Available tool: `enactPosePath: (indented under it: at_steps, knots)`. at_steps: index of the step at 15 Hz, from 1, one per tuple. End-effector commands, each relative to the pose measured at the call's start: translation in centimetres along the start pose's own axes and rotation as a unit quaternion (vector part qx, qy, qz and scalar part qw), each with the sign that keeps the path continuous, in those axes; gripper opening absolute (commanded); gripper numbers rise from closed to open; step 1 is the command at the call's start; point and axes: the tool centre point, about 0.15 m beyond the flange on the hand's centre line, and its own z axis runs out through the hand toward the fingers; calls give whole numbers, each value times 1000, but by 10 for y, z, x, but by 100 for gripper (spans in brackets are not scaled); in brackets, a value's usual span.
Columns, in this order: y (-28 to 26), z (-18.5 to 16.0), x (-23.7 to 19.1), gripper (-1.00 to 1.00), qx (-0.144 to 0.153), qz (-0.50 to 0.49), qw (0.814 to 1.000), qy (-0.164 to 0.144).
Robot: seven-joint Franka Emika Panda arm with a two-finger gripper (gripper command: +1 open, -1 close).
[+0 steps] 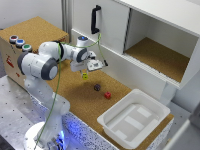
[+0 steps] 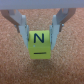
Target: Rotate left the yellow block
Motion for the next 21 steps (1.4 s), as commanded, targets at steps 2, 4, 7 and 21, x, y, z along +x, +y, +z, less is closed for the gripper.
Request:
enactPosePath:
  at_steps: [2,4,7,21]
  knots:
    - [-15,14,24,-100,9,-93,995,32]
    - [-24,17,30,-100,6,-118,993,28]
    - [-3,25,40,100,27,-82,996,10]
    - [-43,-84,-6,100,68,10,997,31]
